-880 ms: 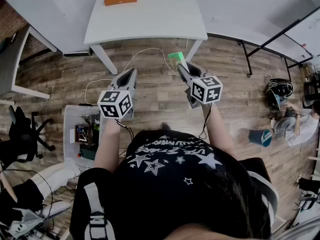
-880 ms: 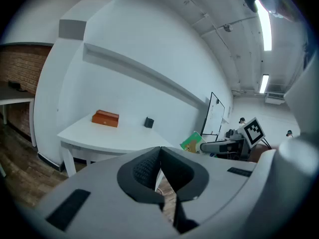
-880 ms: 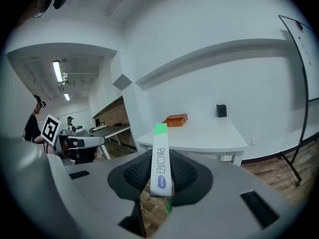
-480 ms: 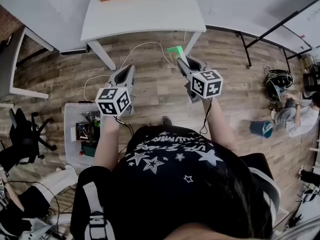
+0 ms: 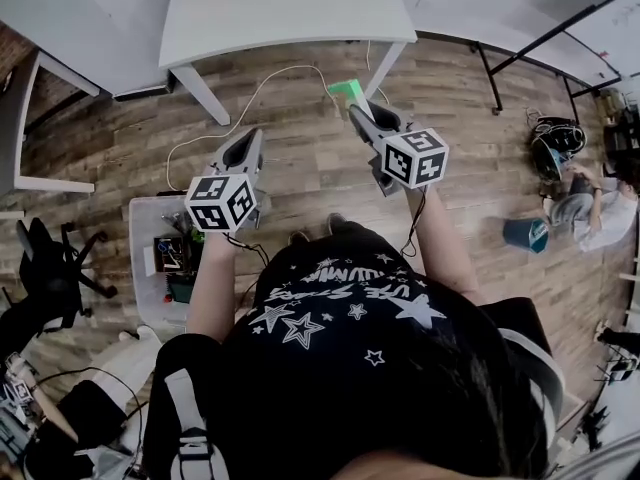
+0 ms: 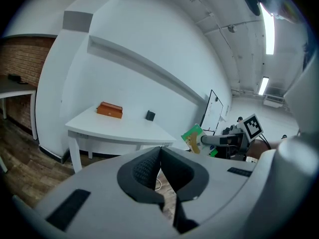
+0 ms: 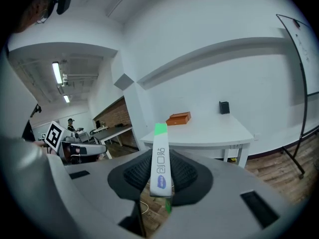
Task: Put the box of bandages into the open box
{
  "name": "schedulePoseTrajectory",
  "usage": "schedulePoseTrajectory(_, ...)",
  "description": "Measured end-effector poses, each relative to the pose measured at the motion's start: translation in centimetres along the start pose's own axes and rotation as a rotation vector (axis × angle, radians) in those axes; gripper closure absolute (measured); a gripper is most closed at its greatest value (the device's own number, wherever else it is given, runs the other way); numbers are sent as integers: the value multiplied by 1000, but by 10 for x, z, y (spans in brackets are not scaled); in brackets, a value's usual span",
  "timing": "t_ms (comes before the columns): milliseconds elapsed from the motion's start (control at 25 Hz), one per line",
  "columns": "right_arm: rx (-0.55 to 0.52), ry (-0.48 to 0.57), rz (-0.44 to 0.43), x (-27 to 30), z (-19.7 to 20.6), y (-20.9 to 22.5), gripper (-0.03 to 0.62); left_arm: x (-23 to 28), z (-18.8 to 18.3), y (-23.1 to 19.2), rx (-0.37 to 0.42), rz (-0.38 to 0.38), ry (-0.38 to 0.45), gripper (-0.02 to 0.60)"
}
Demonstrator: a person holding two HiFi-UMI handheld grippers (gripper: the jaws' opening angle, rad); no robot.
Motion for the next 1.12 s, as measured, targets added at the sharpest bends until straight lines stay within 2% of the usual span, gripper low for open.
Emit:
schedulePoseTrajectory(240, 43, -9, 40, 7, 16, -10, 480, -12, 9, -25, -9, -9, -11, 561)
schedulePoseTrajectory(440, 45, -14, 39, 30, 12, -3, 480, -4, 4, -43, -13, -19, -13, 561)
schedulePoseTrajectory(760, 53, -6, -4, 110, -13, 45, 480, 53, -28, -84, 6, -95, 9, 561)
schedulePoseTrajectory(1120, -15, -49, -59, 198, -50, 104, 480, 137, -65, -118, 12, -166, 30, 561)
Point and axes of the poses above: the fingertips, and each gripper's own axes: x forward along the fingers, y to its right, z out of its underside, the point moved 6 cm from there along -x, backward along the fingers, and after that the axes turned 9 degrees about y, right-handed, at the moved point
